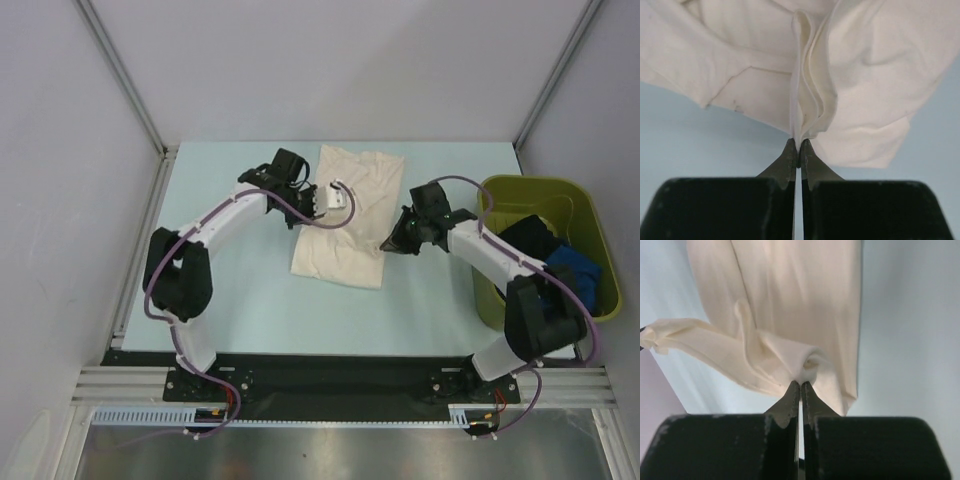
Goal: Fold and stack the t-shirts
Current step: Fold the tshirt
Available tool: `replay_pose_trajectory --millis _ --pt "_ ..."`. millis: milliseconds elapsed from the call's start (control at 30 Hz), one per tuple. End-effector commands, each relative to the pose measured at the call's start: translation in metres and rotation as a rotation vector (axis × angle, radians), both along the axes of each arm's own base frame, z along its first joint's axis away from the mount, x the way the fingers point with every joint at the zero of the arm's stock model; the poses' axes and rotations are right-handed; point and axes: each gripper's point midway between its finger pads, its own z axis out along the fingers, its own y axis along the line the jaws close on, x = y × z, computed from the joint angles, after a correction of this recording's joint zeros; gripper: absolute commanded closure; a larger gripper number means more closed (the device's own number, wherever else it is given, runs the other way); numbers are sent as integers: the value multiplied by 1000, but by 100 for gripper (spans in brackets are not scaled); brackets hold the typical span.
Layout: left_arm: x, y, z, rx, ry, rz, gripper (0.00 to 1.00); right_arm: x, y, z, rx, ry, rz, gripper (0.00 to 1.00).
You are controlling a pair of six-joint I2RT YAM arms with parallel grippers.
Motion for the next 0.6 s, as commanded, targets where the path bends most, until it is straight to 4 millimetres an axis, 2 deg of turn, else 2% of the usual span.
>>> replay_pose_trajectory --millis 0,33,100,133,200,233,267,467,500,533,567 --pt "32 -5 9 -47 24 132 100 45 1 12 16 -83 16 100" --pt "41 -3 -3 -19 25 155 100 53 0 0 7 -58 12 100" --pt "56 -5 -4 -16 7 180 100 72 -3 5 7 -81 -10 100" --pt "59 -6 -15 -3 22 188 99 78 -4 2 4 -79 -16 100" --pt "68 -4 -21 3 13 215 99 85 -6 -10 -10 -49 -17 100" --pt "72 -2 -26 9 11 223 100 93 -7 -7 -10 -58 -23 100" --pt "77 -1 -27 10 -2 237 100 95 -10 -14 -17 -43 -28 100" --pt "90 -2 -45 13 3 269 100 106 -20 -26 -31 -33 -77 100" --pt "94 -3 -44 12 -5 281 93 108 -20 -31 -31 -26 -79 94" --pt "97 -4 -47 10 -6 294 83 109 -21 -34 -31 -21 -81 83" --pt "102 -4 -47 1 -6 328 69 117 -26 -32 -34 -30 -99 60"
